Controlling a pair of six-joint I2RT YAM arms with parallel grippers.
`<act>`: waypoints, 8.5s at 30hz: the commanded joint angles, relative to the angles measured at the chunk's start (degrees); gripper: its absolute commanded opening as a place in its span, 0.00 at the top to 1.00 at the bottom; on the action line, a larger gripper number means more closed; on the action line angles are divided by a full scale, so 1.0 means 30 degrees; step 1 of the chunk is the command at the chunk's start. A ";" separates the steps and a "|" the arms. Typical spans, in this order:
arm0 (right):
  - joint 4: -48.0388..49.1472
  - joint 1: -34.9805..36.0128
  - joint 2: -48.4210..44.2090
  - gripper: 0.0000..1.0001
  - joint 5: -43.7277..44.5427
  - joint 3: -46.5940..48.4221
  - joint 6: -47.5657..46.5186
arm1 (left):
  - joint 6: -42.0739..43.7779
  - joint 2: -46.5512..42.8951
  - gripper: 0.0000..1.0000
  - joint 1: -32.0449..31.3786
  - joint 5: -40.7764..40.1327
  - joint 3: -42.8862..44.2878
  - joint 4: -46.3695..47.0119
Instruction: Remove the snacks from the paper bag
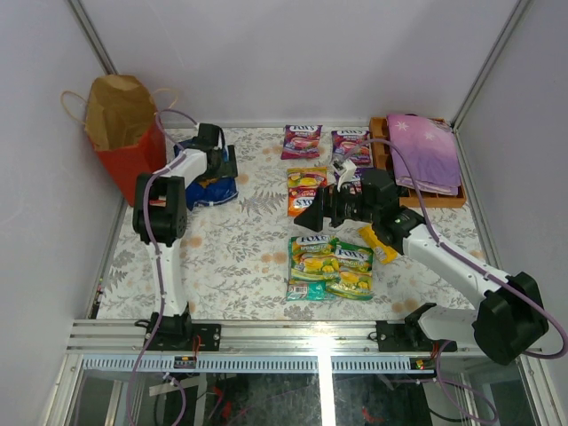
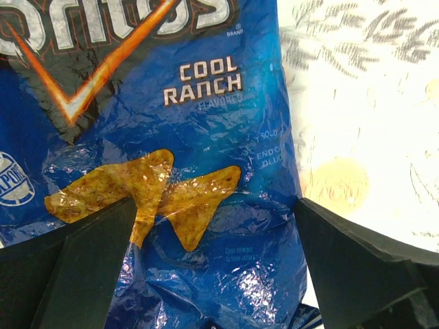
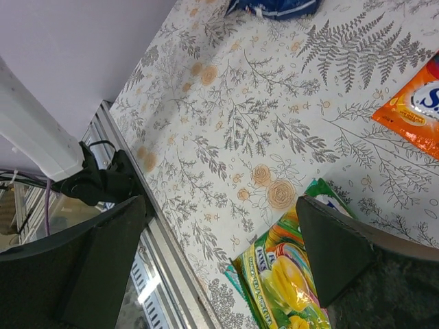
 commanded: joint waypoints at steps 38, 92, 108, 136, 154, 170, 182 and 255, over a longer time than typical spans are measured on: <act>-0.0044 -0.0049 -0.2725 0.01 -0.1647 -0.1126 0.0534 | 0.4560 0.2542 0.00 0.3425 -0.0740 0.4940 -0.1493; -0.1067 -0.0060 -0.5038 0.01 0.3556 -0.2671 0.1596 | -1.5683 -0.9678 0.36 -0.9154 1.4361 -2.1454 2.3323; 0.1686 -0.2258 -0.3965 0.15 0.2279 -0.4903 0.3367 | -1.7838 -0.6738 0.69 -0.9152 1.5281 -2.2212 2.8748; 1.0010 -0.4333 0.3153 0.56 0.2704 -0.9234 0.6385 | -1.6972 -0.5878 0.93 -0.9152 1.5517 -2.1741 2.8582; 1.1468 -0.4306 0.1347 1.00 0.0627 -0.7884 0.6588 | -1.5703 -0.7691 1.00 -0.8006 1.6049 -2.0860 2.5998; 0.4613 -0.3563 -0.1554 0.00 0.0630 -0.3720 0.3823 | -0.5883 -1.4593 1.00 -0.1247 0.9583 -1.6050 0.8042; 0.1824 -0.3553 -0.4023 0.01 0.0822 -0.4591 0.2332 | -0.1355 -0.5479 1.00 0.0244 1.1924 -0.7472 0.4960; 0.1751 -0.3570 -0.1241 0.01 -0.1024 -0.5934 0.0472 | -0.1076 0.7233 0.00 -0.3141 -0.1037 0.8847 0.1875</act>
